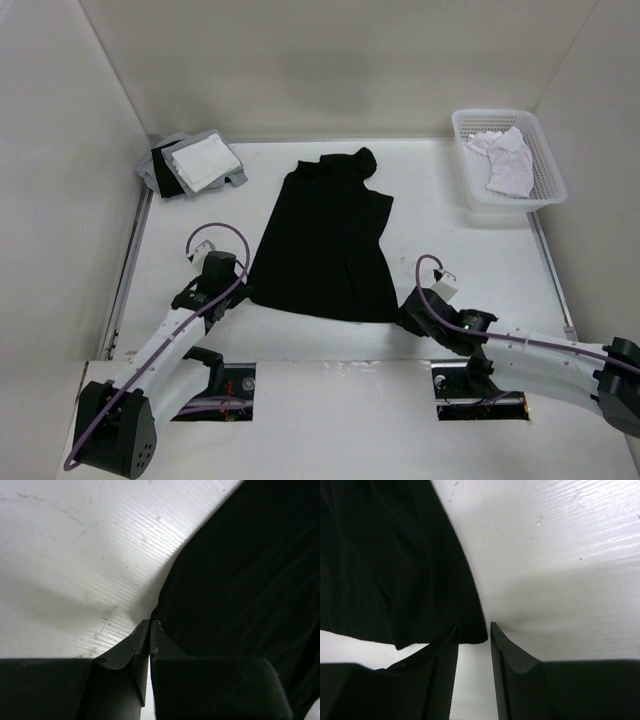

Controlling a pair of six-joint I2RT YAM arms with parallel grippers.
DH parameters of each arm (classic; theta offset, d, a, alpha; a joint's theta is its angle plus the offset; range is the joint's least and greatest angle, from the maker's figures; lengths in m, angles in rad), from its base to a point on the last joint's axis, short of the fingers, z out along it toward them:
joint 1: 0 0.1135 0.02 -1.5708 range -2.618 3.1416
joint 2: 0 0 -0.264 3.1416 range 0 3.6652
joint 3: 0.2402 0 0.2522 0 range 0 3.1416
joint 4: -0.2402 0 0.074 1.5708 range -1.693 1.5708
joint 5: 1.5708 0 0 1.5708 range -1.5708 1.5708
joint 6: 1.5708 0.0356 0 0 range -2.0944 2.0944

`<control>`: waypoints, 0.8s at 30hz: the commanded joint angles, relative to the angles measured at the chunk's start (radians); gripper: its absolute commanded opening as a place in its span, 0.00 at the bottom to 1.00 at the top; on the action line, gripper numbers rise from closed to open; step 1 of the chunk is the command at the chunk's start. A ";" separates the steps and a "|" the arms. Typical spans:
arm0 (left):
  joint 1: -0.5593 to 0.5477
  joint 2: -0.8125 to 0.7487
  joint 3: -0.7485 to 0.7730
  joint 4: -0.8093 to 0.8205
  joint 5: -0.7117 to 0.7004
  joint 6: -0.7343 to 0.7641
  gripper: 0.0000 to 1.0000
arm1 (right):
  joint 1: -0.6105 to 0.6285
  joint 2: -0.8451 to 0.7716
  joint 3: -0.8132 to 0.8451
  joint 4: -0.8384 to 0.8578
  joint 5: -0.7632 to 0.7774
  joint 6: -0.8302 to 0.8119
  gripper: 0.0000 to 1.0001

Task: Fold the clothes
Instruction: Flatten the tank top out

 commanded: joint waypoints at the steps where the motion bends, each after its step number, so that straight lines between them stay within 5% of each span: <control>1: -0.003 -0.035 0.011 0.024 0.039 0.017 0.01 | -0.001 0.039 0.014 0.030 -0.014 0.001 0.35; 6: -0.006 -0.065 0.011 0.050 0.052 0.028 0.00 | -0.044 0.088 0.015 0.059 -0.050 -0.001 0.01; 11: -0.021 -0.185 0.110 0.055 0.070 0.028 0.00 | -0.015 -0.071 0.163 -0.096 0.062 -0.065 0.00; 18: -0.047 -0.322 0.567 0.008 0.010 0.066 0.00 | 0.157 -0.173 0.824 -0.439 0.425 -0.379 0.00; 24: -0.030 -0.263 0.992 0.113 -0.046 0.102 0.00 | 0.365 0.014 1.439 -0.380 0.697 -0.793 0.00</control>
